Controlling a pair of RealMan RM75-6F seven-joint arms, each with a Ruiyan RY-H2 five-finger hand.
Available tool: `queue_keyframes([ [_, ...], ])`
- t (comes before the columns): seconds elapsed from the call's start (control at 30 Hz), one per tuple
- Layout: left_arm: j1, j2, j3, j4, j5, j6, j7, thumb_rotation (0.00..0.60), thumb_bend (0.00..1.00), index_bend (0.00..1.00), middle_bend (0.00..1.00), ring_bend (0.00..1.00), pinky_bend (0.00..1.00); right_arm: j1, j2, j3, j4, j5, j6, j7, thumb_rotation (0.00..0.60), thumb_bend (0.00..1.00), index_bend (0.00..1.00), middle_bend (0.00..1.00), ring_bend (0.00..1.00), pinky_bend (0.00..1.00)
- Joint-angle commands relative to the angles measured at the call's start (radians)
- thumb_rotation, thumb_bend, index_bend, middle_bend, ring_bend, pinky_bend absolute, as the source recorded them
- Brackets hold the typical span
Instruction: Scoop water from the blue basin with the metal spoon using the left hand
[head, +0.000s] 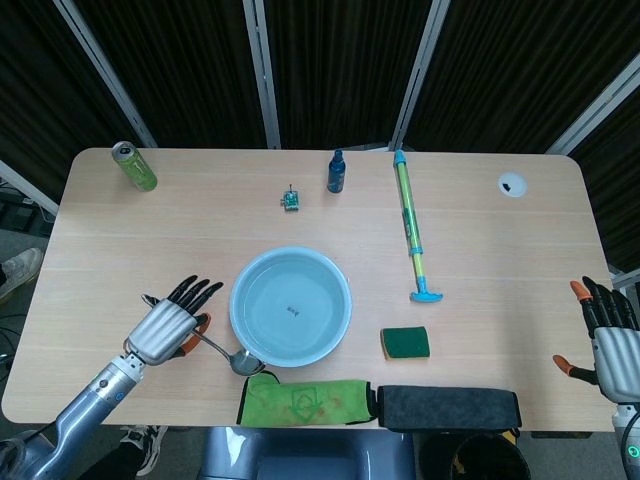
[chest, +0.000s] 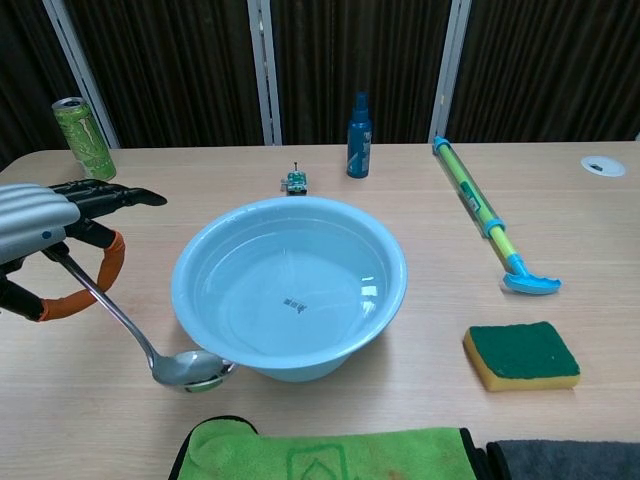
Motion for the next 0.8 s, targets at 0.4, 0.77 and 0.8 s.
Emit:
queue_keyframes([
  [0.4, -0.053, 0.094, 0.037, -0.199, 0.063, -0.082, -0.044, 0.6, 0.52, 0.6, 0.0, 0.0, 0.0, -0.02, 0.012, -0.007, -0.003, -0.035, 0.044, 0.038, 0.6, 0.0, 0.0, 0.0, 0.0, 0.0],
  [0.77, -0.097, 0.123, -0.04, -0.244, 0.038, -0.104, 0.041, 0.6, 0.52, 0.62, 0.0, 0.0, 0.0, -0.033, 0.023, -0.009, 0.006, -0.045, 0.066, 0.076, 0.6, 0.0, 0.0, 0.0, 0.0, 0.0],
  [0.8, -0.107, 0.127, -0.056, -0.24, 0.02, -0.116, 0.048, 0.6, 0.52, 0.62, 0.0, 0.0, 0.0, -0.032, 0.025, -0.008, 0.008, -0.043, 0.063, 0.079, 0.6, 0.0, 0.0, 0.0, 0.0, 0.0],
])
